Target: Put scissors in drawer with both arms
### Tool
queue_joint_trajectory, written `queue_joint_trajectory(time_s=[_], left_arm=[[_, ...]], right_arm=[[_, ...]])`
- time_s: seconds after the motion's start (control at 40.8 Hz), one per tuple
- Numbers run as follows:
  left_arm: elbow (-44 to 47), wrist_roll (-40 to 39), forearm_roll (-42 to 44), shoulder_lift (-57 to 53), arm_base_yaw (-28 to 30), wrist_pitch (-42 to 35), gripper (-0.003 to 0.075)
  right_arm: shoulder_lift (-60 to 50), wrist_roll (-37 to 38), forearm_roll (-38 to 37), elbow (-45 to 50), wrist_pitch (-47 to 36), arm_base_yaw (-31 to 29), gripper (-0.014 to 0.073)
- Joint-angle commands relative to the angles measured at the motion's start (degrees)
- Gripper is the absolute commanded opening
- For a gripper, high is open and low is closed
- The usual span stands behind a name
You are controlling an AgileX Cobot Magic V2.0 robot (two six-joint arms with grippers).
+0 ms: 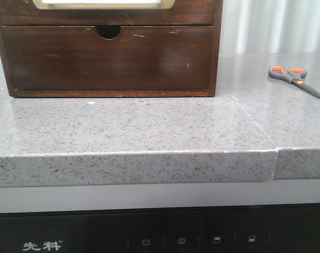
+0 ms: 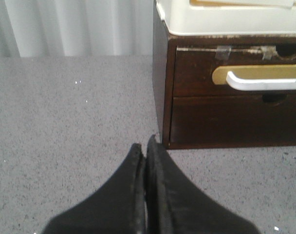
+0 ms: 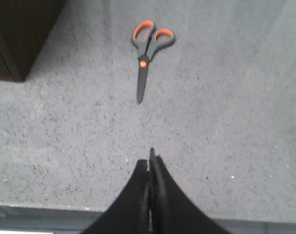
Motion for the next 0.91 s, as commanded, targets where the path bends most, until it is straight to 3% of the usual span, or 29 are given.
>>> queue_joint_trajectory(time_s=[0.0,0.122,0.196,0.245,0.367,0.416,0.465,0.539,0.686,0.882], left_arm=[[-0.28,0.24,-0.57,0.82,-0.44,-4.61,-0.0020],[0.30,0.24,-0.57,0.82,-0.44,-3.90,-0.0017],[0.30,0.24,-0.57,0.97,-0.44,-3.30,0.0029],[0.30,0.24,-0.57,1.41,-0.44,-2.86,0.0110],[0.30,0.24,-0.57,2.71,-0.44,-2.14,0.0420],[0.30,0.24,-0.57,3.33,-0.44,-2.05,0.0517],[0.30,0.24,-0.70,3.84,-0.44,-2.05,0.0572],[0.30,0.24,-1.69,4.50,-0.44,-2.05,0.0587],[0.30,0.24,-9.88,6.55,-0.44,-4.44,0.0585],[0.30,0.24,-31.21,12.33,-0.44,-11.55,0.0585]], right_arm=[[1.51,-0.16,-1.59,-2.09,-2.95,-0.16,-0.0069],[2.18,-0.16,-1.59,-2.09,-2.45,-0.16,-0.0065],[2.44,-0.16,-1.59,-2.09,-2.07,-0.16,-0.0034],[2.44,-0.16,-1.62,-2.09,-1.79,-0.16,0.0032],[2.44,-0.16,-1.76,-2.09,-1.79,-0.16,0.0302],[2.44,-0.16,-2.00,-2.09,-1.84,-0.16,0.0429],[2.44,-0.16,-2.00,-2.09,-1.84,-0.16,0.0499],[2.44,-0.16,-2.00,-2.09,-1.84,-0.16,0.0566],[2.44,-0.16,-2.00,-2.09,-1.84,-0.16,0.0573],[2.44,-0.16,-2.00,-2.09,-1.84,-0.16,0.0573]])
